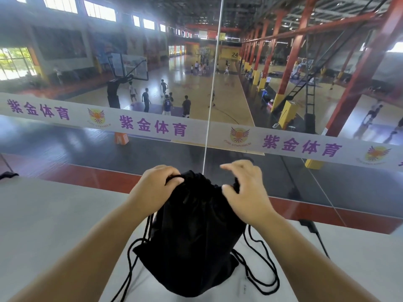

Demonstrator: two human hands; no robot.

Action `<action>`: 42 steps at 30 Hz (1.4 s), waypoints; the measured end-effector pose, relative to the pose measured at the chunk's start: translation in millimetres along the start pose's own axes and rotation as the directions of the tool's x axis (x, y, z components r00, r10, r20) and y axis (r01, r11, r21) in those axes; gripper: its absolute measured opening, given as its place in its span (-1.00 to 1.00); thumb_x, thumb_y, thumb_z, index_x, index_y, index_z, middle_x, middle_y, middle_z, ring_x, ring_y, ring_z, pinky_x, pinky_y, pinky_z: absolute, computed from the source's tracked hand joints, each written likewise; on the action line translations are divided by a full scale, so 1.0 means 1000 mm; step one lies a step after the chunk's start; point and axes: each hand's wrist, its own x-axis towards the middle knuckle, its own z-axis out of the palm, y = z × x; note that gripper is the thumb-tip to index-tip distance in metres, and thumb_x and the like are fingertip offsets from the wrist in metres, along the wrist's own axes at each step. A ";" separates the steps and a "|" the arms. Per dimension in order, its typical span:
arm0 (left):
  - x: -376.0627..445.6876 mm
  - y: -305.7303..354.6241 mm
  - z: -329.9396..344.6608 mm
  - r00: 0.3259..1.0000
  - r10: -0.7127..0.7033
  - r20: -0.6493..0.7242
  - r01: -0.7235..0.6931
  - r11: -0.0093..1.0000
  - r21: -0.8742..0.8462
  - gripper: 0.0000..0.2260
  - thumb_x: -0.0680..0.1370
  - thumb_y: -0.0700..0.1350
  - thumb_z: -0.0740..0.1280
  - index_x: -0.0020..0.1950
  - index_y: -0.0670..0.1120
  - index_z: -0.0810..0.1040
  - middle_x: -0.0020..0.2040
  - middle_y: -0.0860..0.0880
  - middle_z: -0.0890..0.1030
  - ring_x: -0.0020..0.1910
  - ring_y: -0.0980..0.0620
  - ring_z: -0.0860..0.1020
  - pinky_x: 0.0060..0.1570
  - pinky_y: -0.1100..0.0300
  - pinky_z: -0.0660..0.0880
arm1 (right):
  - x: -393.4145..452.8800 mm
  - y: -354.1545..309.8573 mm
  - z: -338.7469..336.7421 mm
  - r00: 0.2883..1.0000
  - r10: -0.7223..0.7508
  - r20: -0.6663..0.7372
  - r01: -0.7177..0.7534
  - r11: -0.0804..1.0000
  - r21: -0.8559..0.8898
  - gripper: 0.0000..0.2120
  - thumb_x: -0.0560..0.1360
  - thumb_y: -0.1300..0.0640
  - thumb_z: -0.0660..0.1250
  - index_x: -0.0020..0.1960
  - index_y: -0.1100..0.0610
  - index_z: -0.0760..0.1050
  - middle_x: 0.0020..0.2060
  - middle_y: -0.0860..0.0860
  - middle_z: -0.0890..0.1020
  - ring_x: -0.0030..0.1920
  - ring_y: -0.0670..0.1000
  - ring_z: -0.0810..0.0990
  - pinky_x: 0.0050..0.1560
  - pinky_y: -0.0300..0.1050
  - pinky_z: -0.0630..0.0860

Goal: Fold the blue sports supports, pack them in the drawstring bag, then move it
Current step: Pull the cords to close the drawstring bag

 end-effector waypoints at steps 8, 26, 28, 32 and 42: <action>-0.007 0.012 -0.026 0.999 -0.039 0.020 0.041 0.991 -0.126 -0.89 0.55 -0.09 0.29 -0.08 -0.01 0.62 -0.20 0.07 0.63 -0.19 0.15 0.57 -0.18 0.30 0.47 | 0.020 -0.051 0.035 0.962 -0.013 0.271 0.056 0.987 -0.152 -0.44 0.38 -0.36 0.28 0.35 -0.34 0.27 0.27 -0.24 0.45 0.21 0.04 0.25 0.18 0.07 0.27; -0.012 -0.026 -0.028 0.973 -0.208 -0.095 0.196 0.973 -0.123 -0.86 0.56 -0.07 0.29 -0.07 -0.10 0.60 -0.16 -0.03 0.63 -0.14 0.00 0.56 -0.16 0.24 0.42 | -0.005 0.004 0.023 0.882 0.321 0.346 -0.238 0.935 -0.261 -0.92 0.43 -0.02 0.17 -0.11 -0.07 0.40 -0.17 -0.04 0.52 0.16 0.09 0.31 0.05 0.09 0.33; -0.011 -0.024 -0.027 0.973 -0.218 -0.076 0.201 0.962 -0.184 -0.88 0.57 -0.08 0.28 0.01 -0.06 0.59 -0.11 0.02 0.63 -0.10 0.04 0.57 -0.08 0.20 0.45 | -0.008 -0.003 0.029 0.893 0.301 0.334 -0.198 0.930 -0.310 -0.73 0.42 -0.25 0.16 -0.06 -0.08 0.41 -0.07 -0.11 0.55 0.16 0.08 0.31 0.11 0.13 0.34; -0.009 -0.029 -0.022 0.970 -0.240 -0.034 0.228 0.950 -0.215 -0.81 0.58 -0.10 0.25 0.17 0.03 0.53 0.02 0.09 0.60 -0.08 0.18 0.55 -0.06 0.28 0.44 | -0.010 -0.014 0.052 0.923 0.274 0.268 -0.111 0.861 -0.497 -0.44 0.38 -0.45 0.09 0.15 -0.07 0.38 0.13 -0.12 0.50 0.22 0.10 0.32 0.16 0.16 0.34; -0.014 -0.028 0.015 0.958 -0.132 0.255 0.091 0.982 0.165 -0.39 0.42 -0.02 0.45 0.41 0.21 0.31 0.46 0.03 0.22 0.43 -0.11 0.18 0.40 -0.07 0.23 | -0.005 -0.018 0.065 0.952 0.146 0.270 -0.031 0.921 -0.388 -0.81 0.44 -0.03 0.22 0.02 -0.01 0.44 -0.01 -0.06 0.55 0.06 0.07 0.36 0.03 0.01 0.38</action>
